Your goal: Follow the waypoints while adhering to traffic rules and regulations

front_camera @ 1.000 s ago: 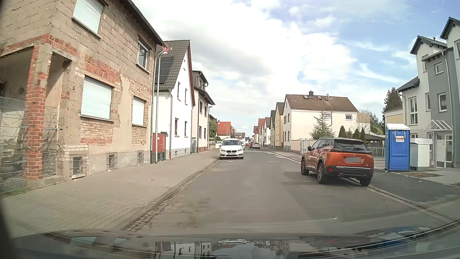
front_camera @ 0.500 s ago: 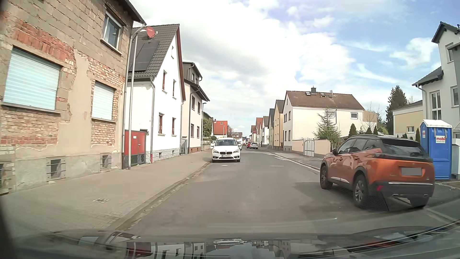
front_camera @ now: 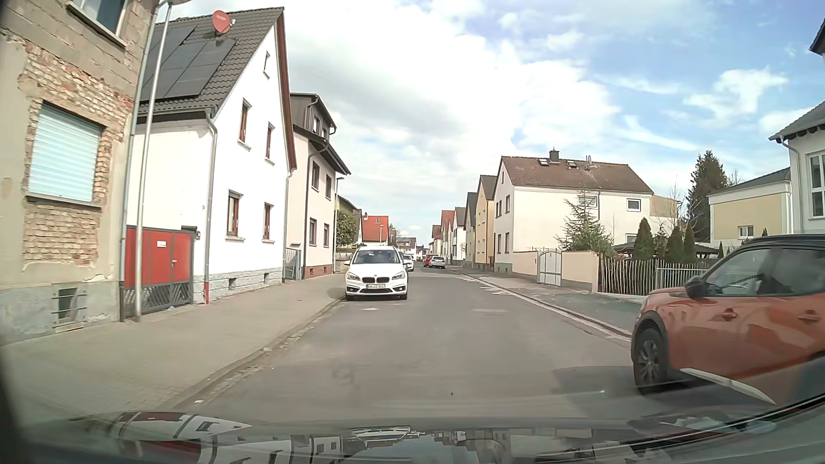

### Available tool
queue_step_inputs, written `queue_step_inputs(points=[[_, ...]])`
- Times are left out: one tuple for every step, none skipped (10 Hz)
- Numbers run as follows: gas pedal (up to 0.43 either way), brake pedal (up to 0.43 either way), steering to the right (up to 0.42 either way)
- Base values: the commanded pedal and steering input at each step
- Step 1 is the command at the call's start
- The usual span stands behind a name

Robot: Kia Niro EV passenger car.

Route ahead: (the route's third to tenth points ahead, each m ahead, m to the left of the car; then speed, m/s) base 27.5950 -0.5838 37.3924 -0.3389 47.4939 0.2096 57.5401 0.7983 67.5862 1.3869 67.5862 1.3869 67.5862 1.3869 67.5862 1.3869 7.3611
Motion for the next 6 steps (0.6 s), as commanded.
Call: queue_step_inputs(points=[[0.138, 0.0, 0.056], [0.138, 0.0, 0.054], [0.138, 0.0, 0.052], [0.138, 0.0, 0.046], [0.138, 0.0, 0.044], [0.138, 0.0, 0.044]])
